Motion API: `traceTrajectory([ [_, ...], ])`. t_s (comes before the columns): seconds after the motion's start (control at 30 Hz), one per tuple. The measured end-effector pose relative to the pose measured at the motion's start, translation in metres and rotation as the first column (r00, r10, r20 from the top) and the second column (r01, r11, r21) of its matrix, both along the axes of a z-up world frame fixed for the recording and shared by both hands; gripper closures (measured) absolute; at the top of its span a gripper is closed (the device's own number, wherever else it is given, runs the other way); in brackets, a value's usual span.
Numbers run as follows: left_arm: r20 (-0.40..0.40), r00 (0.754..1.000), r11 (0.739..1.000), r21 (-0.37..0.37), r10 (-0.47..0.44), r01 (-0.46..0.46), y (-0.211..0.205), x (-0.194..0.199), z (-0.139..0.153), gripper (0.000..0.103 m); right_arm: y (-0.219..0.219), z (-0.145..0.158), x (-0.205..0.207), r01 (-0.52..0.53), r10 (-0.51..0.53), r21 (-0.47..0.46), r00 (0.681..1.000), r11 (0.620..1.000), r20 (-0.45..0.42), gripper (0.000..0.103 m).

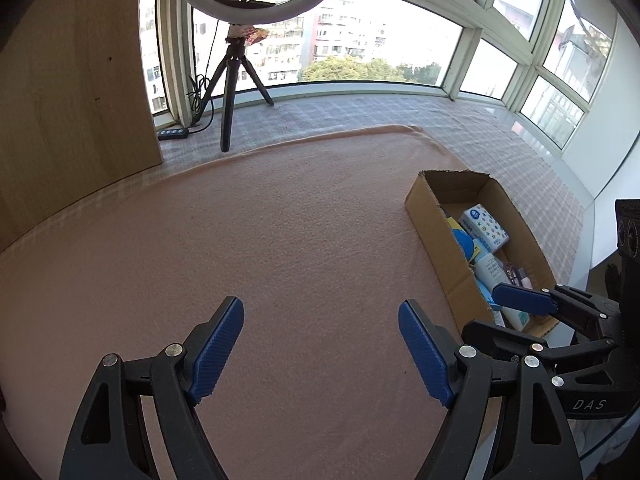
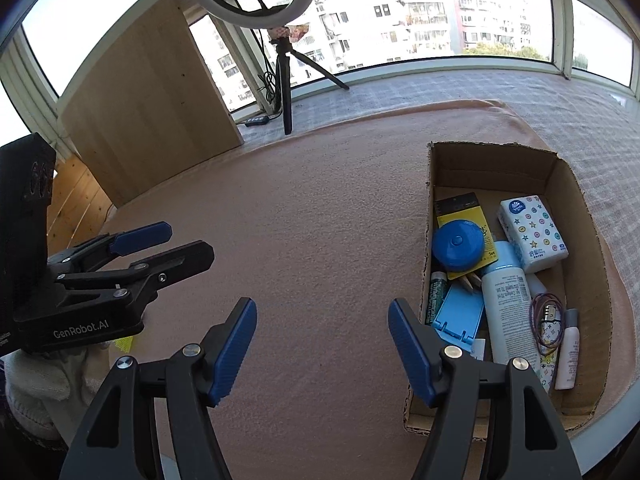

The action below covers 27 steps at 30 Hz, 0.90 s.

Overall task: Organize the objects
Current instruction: 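Move the left gripper to the yellow shuttlecock and close on its skirt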

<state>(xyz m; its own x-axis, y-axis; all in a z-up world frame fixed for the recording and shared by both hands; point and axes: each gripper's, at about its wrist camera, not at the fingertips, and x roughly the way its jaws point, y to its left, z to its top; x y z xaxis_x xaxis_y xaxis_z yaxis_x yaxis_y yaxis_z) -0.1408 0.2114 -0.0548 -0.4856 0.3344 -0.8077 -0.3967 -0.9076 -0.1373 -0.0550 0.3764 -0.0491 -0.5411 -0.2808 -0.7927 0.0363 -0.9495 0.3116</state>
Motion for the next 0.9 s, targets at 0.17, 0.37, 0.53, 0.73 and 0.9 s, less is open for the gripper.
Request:
traceTrajectory([
  [0.17,-0.009,0.998,0.998,-0.022,0.054,-0.054,-0.048,0.013,0.000,0.019,-0.034,0.000,-0.009,-0.056,0.056,-0.034,0.998,0.998,0.006,0.038],
  [0.37,0.012,0.987,0.987,-0.034,0.160,-0.160,-0.118,0.022,-0.012,0.019,-0.081,-0.001,-0.023,-0.140,0.141,-0.057,0.990,0.989,0.013,0.038],
  [0.53,0.055,0.969,0.970,-0.040,0.241,-0.239,-0.175,0.026,-0.030,0.019,-0.119,-0.006,-0.032,-0.199,0.202,-0.091,0.979,0.976,0.032,0.038],
  [0.73,0.101,0.950,0.956,-0.051,0.294,-0.290,-0.229,0.032,-0.053,0.019,-0.162,-0.021,-0.049,-0.242,0.255,-0.145,0.964,0.959,0.075,0.038],
  [0.9,0.142,0.945,0.956,-0.059,0.294,-0.289,-0.252,0.033,-0.071,0.019,-0.196,-0.036,-0.064,-0.277,0.303,-0.195,0.946,0.941,0.118,0.038],
])
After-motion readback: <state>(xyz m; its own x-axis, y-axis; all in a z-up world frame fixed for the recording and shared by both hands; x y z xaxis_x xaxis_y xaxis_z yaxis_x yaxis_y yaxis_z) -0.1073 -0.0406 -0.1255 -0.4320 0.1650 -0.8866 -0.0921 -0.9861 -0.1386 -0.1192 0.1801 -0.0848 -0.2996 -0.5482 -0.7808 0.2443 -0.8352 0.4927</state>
